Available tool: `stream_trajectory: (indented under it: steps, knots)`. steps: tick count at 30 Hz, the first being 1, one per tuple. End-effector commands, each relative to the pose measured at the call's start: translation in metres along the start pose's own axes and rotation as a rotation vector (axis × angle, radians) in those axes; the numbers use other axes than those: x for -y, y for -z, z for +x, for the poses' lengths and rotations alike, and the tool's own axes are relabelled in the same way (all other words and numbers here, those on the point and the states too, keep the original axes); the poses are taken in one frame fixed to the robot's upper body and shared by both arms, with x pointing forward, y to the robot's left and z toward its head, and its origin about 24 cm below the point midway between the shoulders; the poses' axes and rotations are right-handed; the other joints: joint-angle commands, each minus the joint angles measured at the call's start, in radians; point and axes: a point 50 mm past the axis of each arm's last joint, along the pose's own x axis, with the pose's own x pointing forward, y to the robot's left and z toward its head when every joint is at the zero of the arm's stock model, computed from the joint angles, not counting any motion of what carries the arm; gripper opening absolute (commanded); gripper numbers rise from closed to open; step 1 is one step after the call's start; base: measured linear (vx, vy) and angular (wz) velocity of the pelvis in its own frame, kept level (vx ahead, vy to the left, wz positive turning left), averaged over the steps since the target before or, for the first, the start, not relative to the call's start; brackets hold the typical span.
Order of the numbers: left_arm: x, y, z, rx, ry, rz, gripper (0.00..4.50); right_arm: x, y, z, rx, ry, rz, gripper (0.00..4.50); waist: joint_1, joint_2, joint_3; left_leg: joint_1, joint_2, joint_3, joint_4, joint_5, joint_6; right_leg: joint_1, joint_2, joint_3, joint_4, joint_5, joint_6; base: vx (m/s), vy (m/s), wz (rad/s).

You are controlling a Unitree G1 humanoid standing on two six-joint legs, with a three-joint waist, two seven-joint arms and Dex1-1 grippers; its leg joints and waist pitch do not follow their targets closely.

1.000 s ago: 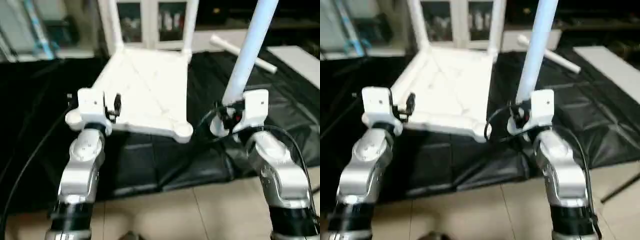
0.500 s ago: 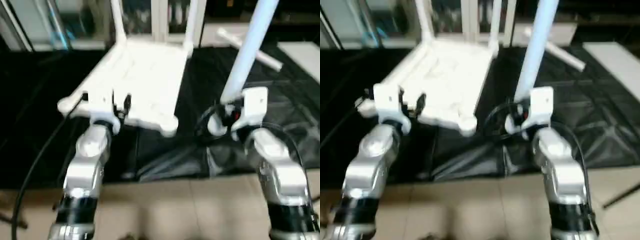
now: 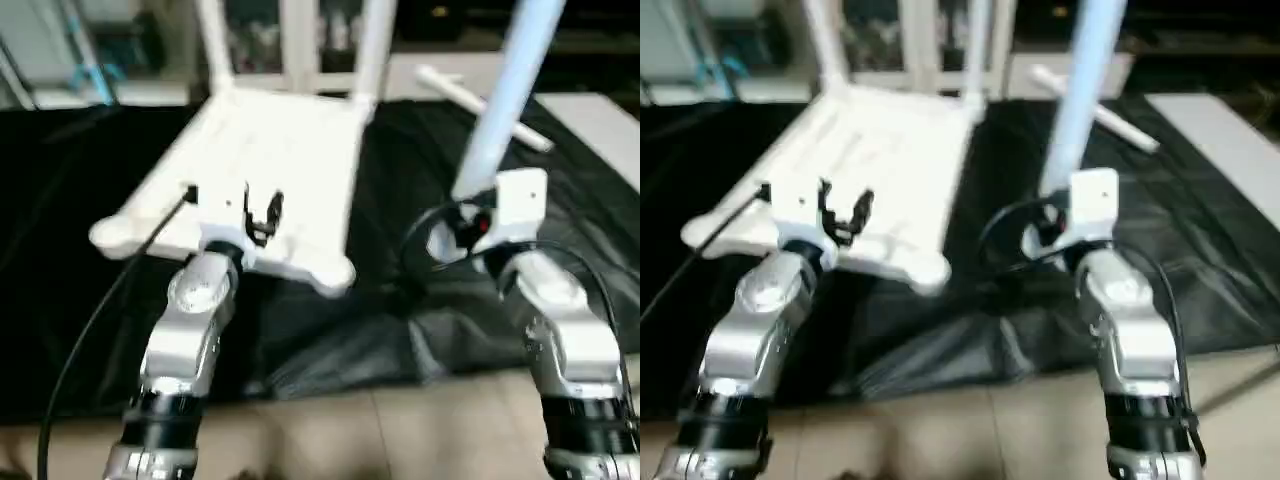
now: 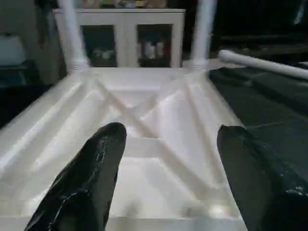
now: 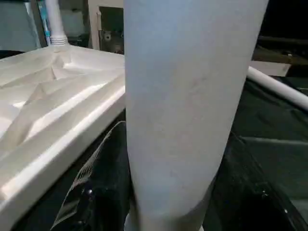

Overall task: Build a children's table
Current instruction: Move to table

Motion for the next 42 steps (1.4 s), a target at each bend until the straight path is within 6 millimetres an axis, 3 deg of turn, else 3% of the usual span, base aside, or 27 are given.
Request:
stream_trajectory:
  steps: [1,2,4,6,8,9,10,14,15,16,17,18,21,23,24,25,26,27,28,30,31,32,34,36,37,39,42]
  knots:
    - [-0.007,-0.001,0.000,-0.002,-0.015,0.005,3.46,-0.007,-0.004,0.002,0.026,-0.026,-0.002,1.82,-0.055,0.040,-0.065,0.173,0.123,-0.136,-0.106,0.236,0.283,-0.114,0.020,-0.041,0.119,-0.115,-0.086,0.000,0.000,0.00]
    - [-0.008,-0.001,0.000,-0.005,-0.019,0.007,3.46,-0.008,-0.004,0.002,0.029,-0.038,-0.005,1.82,-0.062,0.035,-0.088,0.208,0.144,-0.162,-0.090,0.261,0.338,-0.136,0.003,-0.035,0.149,-0.162,-0.043,0.107,0.044,-0.07]
    - [-0.009,0.000,0.000,-0.009,-0.030,0.005,3.46,-0.011,-0.005,0.001,0.034,-0.069,-0.010,1.82,-0.040,0.008,-0.087,0.202,0.157,-0.148,-0.076,0.270,0.361,-0.188,-0.032,-0.001,0.183,-0.088,0.055,0.200,0.066,-0.02]
    - [-0.010,0.000,-0.001,-0.007,-0.036,0.004,3.46,-0.014,-0.005,0.001,0.035,-0.086,-0.015,1.82,-0.023,-0.020,-0.065,0.162,0.133,-0.080,-0.118,0.213,0.363,-0.201,-0.045,0.015,0.171,0.052,0.074,0.115,0.026,0.05]
    - [-0.011,-0.001,-0.001,-0.006,-0.040,0.004,3.46,-0.015,-0.004,0.001,0.034,-0.086,-0.013,1.82,-0.016,-0.077,-0.054,0.136,0.045,-0.015,-0.097,-0.064,0.267,-0.149,-0.089,0.069,0.024,0.156,-0.044,0.115,-0.065,0.01]
    - [-0.012,0.000,-0.001,-0.007,-0.044,0.002,3.46,-0.015,-0.004,0.001,0.033,-0.087,-0.012,1.82,0.028,-0.113,-0.046,0.054,-0.073,0.042,0.052,-0.205,0.165,-0.037,-0.175,0.186,-0.093,-0.247,-0.081,0.117,-0.101,0.08]
    - [-0.013,0.000,-0.001,-0.009,-0.052,0.002,3.46,-0.016,-0.004,0.002,0.034,-0.096,-0.012,1.82,0.039,-0.101,-0.062,0.005,-0.051,0.002,0.101,-0.098,0.075,0.028,-0.204,0.202,-0.077,-0.431,-0.150,0.105,-0.066,0.00]
    - [-0.017,0.001,-0.003,-0.012,-0.065,0.005,3.46,-0.020,-0.006,0.003,0.049,-0.118,-0.008,1.82,0.041,-0.082,-0.042,-0.023,-0.027,-0.014,0.064,0.057,-0.016,0.032,-0.144,0.126,-0.086,-0.349,-0.288,0.105,-0.015,-0.04]
    - [-0.017,0.001,-0.003,-0.012,-0.066,0.004,3.46,-0.020,-0.006,0.003,0.050,-0.118,-0.008,1.82,0.044,-0.054,-0.040,-0.003,0.002,-0.010,-0.010,0.095,0.002,0.018,-0.111,0.086,-0.090,-0.359,-0.289,0.109,0.079,0.01]
    - [-0.018,0.001,-0.004,-0.011,-0.067,0.004,3.46,-0.020,-0.006,0.003,0.050,-0.118,-0.008,1.82,0.032,-0.002,-0.041,0.057,0.056,-0.029,-0.100,0.012,0.007,-0.015,-0.047,0.022,-0.062,-0.315,-0.218,0.126,0.148,-0.01]
    - [-0.018,0.001,-0.004,-0.011,-0.068,0.003,3.46,-0.020,-0.006,0.004,0.050,-0.118,-0.009,1.82,0.000,0.015,-0.040,0.097,0.100,-0.077,-0.125,-0.112,0.026,-0.057,-0.008,-0.006,0.002,-0.253,-0.180,0.126,0.148,-0.01]
    - [-0.018,0.001,-0.004,-0.011,-0.068,0.003,3.46,-0.020,-0.006,0.004,0.050,-0.118,-0.009,1.82,-0.020,0.021,-0.061,0.180,0.155,-0.132,-0.145,-0.315,0.036,-0.115,-0.014,-0.010,0.109,-0.147,-0.131,0.149,0.139,-0.04]
    - [-0.016,0.002,-0.006,-0.015,-0.064,0.002,3.46,-0.020,-0.005,0.003,0.050,-0.116,-0.011,1.82,-0.020,0.007,-0.060,0.198,0.131,-0.120,-0.123,-0.146,0.213,-0.183,-0.030,-0.010,0.147,-0.011,0.001,0.133,0.086,0.06]
    - [-0.015,0.003,-0.007,-0.021,-0.053,-0.001,3.46,-0.019,-0.005,0.002,0.050,-0.114,-0.015,1.82,-0.023,-0.017,-0.056,0.184,0.109,-0.082,-0.130,-0.061,0.292,-0.187,-0.046,0.004,0.121,0.062,0.018,0.110,0.014,0.02]
    - [-0.014,0.004,-0.007,-0.025,-0.046,0.002,3.46,-0.019,-0.005,0.002,0.052,-0.109,-0.012,1.82,-0.014,-0.057,-0.054,0.152,0.052,-0.033,-0.102,-0.112,0.252,-0.148,-0.091,0.041,0.023,0.122,-0.045,0.107,-0.036,0.01]
    - [-0.013,0.005,-0.008,-0.029,-0.039,0.007,3.46,-0.017,-0.004,0.000,0.050,-0.102,-0.012,1.82,0.021,-0.100,-0.042,0.070,-0.043,0.039,-0.020,-0.226,0.160,-0.039,-0.156,0.132,-0.080,-0.161,-0.114,0.124,-0.065,0.09]
    - [-0.013,0.005,-0.008,-0.029,-0.039,0.007,3.46,-0.017,-0.004,0.000,0.050,-0.102,-0.012,1.82,0.037,-0.109,-0.062,0.046,-0.056,0.033,0.043,-0.182,0.130,0.004,-0.186,0.171,-0.093,-0.285,-0.133,0.124,-0.065,0.09]
    - [-0.012,0.004,-0.008,-0.029,-0.029,0.005,3.46,-0.017,-0.003,-0.001,0.050,-0.099,-0.016,1.82,0.052,-0.086,-0.064,-0.009,-0.036,0.006,0.080,-0.070,0.079,0.053,-0.214,0.184,-0.083,-0.346,-0.210,0.129,-0.054,0.04]
    - [-0.012,0.004,-0.008,-0.029,-0.027,0.004,3.46,-0.017,-0.003,-0.002,0.050,-0.099,-0.017,1.82,0.054,-0.079,-0.059,-0.038,-0.029,-0.005,0.089,-0.009,0.036,0.063,-0.201,0.162,-0.073,-0.277,-0.268,0.127,-0.017,-0.06]
    - [-0.012,0.003,-0.007,-0.025,-0.008,0.001,3.46,-0.017,-0.003,-0.003,0.052,-0.100,-0.020,1.82,0.055,-0.045,-0.051,-0.040,0.001,-0.011,0.047,0.066,0.009,0.048,-0.170,0.114,-0.077,-0.186,-0.354,0.122,0.001,-0.04]
    - [-0.010,0.002,-0.007,-0.005,0.020,-0.019,3.46,-0.017,-0.003,-0.004,0.054,-0.106,-0.015,1.82,0.048,-0.008,-0.052,0.001,0.029,-0.002,-0.048,0.122,0.018,0.020,-0.101,0.043,-0.066,-0.186,-0.308,0.125,0.103,0.00]
    - [-0.003,0.001,-0.009,0.012,0.138,-0.069,3.46,-0.018,-0.004,-0.007,0.063,-0.124,-0.007,1.82,0.017,0.033,-0.054,0.070,0.077,-0.046,-0.097,0.109,0.076,-0.041,-0.016,-0.011,0.009,-0.099,-0.205,0.125,0.103,0.00]
    - [0.012,0.000,-0.022,0.054,0.434,-0.117,3.46,-0.019,-0.005,-0.013,0.076,-0.195,0.048,1.82,-0.010,0.029,-0.082,0.172,0.151,-0.130,-0.065,0.347,0.256,-0.155,-0.034,0.010,0.105,-0.003,-0.101,0.146,0.099,0.00]
    - [0.016,-0.001,-0.029,0.073,0.542,-0.123,3.80,-0.019,-0.007,-0.016,0.086,-0.228,0.067,1.82,0.014,0.011,-0.084,0.142,0.143,-0.110,-0.026,0.807,0.313,-0.174,-0.076,0.051,0.088,0.190,-0.023,0.103,0.069,0.02]
    - [0.019,0.003,-0.035,0.044,0.647,-0.108,3.86,-0.019,-0.008,-0.019,0.088,-0.273,0.083,1.82,0.024,-0.015,-0.095,0.118,0.075,-0.076,0.019,0.918,0.241,-0.157,-0.108,0.087,0.043,0.387,-0.047,0.000,0.000,0.00]
    - [0.020,0.009,-0.042,-0.016,0.765,-0.077,4.00,-0.017,-0.008,-0.025,0.077,-0.343,0.080,1.82,0.048,-0.044,-0.088,0.028,-0.008,-0.011,-0.002,0.636,0.145,-0.084,-0.105,0.101,0.053,0.662,-0.110,0.000,0.000,0.00]
    - [0.018,0.021,-0.051,-0.141,0.971,0.000,4.24,-0.013,-0.006,-0.036,0.028,-0.491,0.038,1.82,0.055,-0.023,-0.068,0.025,0.032,-0.009,-0.052,0.131,0.053,-0.073,-0.100,0.081,0.030,0.384,-0.209,-0.022,-0.007,0.01]
